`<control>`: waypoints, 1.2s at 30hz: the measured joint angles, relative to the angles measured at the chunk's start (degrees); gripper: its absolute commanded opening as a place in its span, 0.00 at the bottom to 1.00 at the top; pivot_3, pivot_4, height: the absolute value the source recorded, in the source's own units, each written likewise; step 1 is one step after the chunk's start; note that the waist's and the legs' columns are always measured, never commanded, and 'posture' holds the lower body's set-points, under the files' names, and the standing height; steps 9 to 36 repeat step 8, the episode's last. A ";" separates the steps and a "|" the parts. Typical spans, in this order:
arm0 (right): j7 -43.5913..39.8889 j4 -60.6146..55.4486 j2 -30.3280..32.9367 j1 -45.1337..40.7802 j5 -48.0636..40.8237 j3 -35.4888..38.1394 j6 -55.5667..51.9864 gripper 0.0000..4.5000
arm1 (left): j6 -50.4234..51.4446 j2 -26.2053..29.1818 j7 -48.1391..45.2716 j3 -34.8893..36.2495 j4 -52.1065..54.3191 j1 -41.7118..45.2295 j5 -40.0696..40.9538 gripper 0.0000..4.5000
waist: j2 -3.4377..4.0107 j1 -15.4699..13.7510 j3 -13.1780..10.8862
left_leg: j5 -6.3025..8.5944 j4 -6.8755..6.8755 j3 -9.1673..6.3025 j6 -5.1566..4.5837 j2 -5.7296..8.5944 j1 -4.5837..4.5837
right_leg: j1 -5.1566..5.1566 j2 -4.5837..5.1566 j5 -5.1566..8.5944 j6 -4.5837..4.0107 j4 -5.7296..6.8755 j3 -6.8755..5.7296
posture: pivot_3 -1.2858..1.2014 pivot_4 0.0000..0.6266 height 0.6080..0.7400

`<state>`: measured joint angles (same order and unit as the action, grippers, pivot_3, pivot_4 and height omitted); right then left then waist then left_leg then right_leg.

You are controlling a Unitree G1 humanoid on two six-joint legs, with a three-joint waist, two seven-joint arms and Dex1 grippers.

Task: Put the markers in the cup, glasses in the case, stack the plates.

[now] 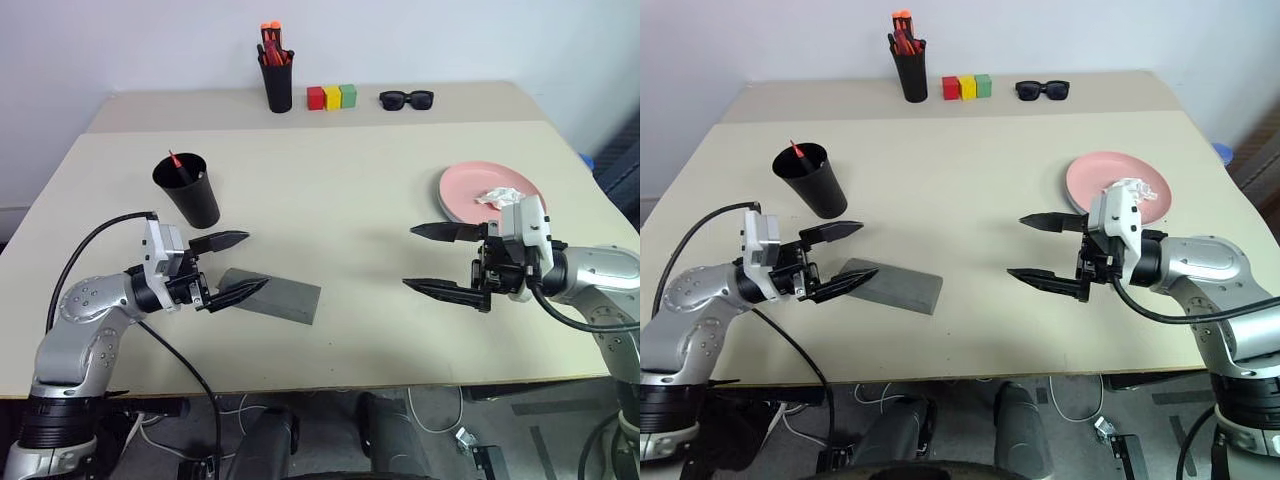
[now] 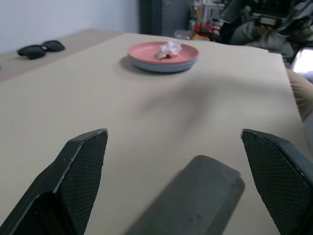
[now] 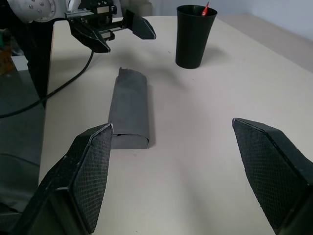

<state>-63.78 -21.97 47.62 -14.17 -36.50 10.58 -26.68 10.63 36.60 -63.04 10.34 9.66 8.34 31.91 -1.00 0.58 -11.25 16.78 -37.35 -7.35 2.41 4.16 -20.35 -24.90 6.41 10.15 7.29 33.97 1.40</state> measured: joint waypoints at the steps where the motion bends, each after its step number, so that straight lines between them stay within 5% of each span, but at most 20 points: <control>1: 0.12 0.38 0.04 -0.49 0.31 -0.09 0.00 0.88 | -1.15 -0.35 0.43 0.04 -0.71 0.03 -0.68 1.00 | 0.00 -0.01 0.00 | 0.00 0.00 0.00 0.00 0.00 0.00 | 0.00 0.00 0.00 0.00 0.00 0.00 | 0.52 0.24 1.00; 8: -0.45 6.17 -1.11 -8.43 3.29 -4.45 1.96 0.88 | -6.19 -3.19 3.71 -0.11 -1.65 -0.33 -3.61 1.00 | 0.00 0.15 0.00 | 0.00 0.04 -0.01 0.00 -0.01 0.02 | -0.01 0.00 -0.01 0.01 -0.01 -0.01 | 0.52 0.24 1.00; 36: -0.45 6.17 -1.11 -8.43 3.29 -4.45 1.96 0.88 | -6.19 -3.19 3.71 -0.11 -1.65 -0.33 -3.61 1.00 | 0.00 0.15 0.00 | 0.00 0.04 -0.01 0.00 -0.01 0.02 | -0.01 0.00 -0.01 0.01 -0.01 -0.01 | 0.52 0.24 1.00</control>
